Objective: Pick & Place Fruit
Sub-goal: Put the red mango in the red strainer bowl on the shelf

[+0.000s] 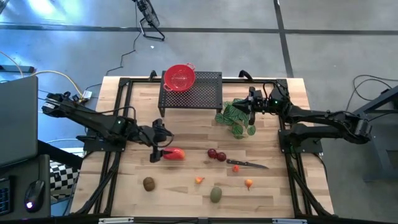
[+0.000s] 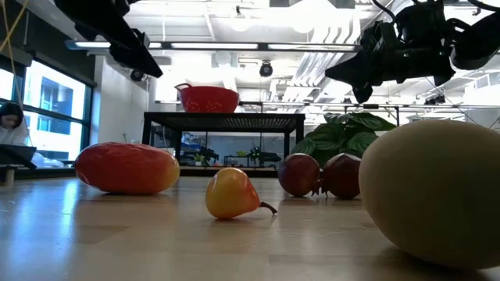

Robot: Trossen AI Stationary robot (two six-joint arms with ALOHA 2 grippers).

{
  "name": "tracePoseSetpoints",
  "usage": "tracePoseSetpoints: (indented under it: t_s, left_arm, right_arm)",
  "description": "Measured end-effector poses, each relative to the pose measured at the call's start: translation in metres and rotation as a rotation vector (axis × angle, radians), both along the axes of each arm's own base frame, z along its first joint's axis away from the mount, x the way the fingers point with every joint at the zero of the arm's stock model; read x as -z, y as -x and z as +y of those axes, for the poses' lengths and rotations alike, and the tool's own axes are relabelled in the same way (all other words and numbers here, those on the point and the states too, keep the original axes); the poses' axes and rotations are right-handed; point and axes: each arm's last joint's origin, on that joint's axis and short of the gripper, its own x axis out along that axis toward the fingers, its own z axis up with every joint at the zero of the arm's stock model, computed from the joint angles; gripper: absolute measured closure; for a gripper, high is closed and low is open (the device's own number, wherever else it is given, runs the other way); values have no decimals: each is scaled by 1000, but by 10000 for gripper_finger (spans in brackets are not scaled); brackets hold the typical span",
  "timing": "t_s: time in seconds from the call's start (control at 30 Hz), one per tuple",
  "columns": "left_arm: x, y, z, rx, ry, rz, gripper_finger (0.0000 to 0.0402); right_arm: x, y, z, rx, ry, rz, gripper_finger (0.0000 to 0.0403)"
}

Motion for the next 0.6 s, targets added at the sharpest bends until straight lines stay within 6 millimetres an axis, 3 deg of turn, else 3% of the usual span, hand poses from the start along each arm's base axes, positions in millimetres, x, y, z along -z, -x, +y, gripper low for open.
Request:
tracePoseSetpoints:
  t_s: [0.6]
  left_arm:
    - [48, -29, -10, 17, -29, 226, 25]
  right_arm:
    - [0, 0, -1, 27, -19, -4, 400]
